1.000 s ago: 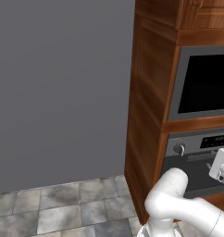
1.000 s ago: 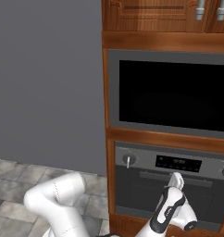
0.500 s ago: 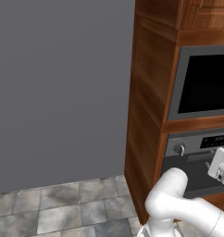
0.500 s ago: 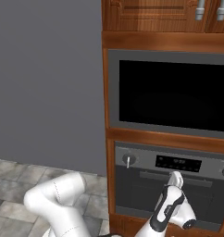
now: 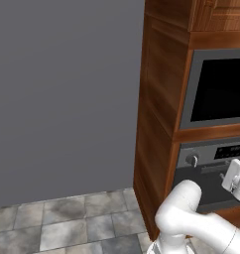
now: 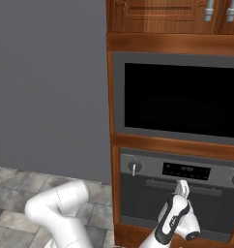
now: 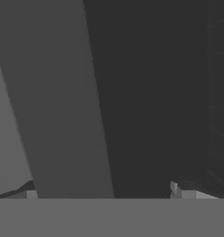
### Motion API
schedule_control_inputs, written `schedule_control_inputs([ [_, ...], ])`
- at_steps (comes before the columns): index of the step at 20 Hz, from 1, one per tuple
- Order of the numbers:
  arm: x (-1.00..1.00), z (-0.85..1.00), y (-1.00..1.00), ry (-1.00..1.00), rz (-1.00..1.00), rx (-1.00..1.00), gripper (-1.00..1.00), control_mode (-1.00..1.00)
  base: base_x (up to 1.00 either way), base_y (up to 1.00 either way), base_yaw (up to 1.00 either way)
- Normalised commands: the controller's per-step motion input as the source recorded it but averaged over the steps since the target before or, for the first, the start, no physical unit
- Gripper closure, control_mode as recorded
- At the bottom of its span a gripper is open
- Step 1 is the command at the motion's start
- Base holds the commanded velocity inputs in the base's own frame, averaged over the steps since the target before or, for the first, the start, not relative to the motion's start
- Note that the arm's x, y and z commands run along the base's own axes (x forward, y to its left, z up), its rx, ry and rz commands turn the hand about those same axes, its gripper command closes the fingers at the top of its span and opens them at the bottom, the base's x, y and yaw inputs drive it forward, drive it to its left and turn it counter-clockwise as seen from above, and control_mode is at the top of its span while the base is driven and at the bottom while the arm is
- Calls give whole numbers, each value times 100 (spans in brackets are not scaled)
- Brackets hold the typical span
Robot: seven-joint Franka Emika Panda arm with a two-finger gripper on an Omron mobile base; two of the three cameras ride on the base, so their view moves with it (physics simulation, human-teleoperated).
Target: Take the fish from the oven and place it on the plate on the counter.
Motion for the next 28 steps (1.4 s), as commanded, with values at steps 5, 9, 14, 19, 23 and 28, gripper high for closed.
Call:
schedule_control_inputs([
  [5, 27, -2, 47, -4, -32, -2, -100, -100, 0, 0, 0],
  [9, 9, 17, 14, -2, -13, -5, -100, -100, 0, 0, 0],
  [14, 0, 2, 2, 0, -1, -1, 100, -100, 0, 0, 0],
  [19, 0, 0, 0, 0, 0, 0, 100, -100, 0, 0, 0],
  [23, -1, 0, 0, 0, 0, 0, 100, -100, 0, 0, 0],
  [28, -10, -4, 0, 0, 0, 0, 100, -100, 0, 0, 0],
])
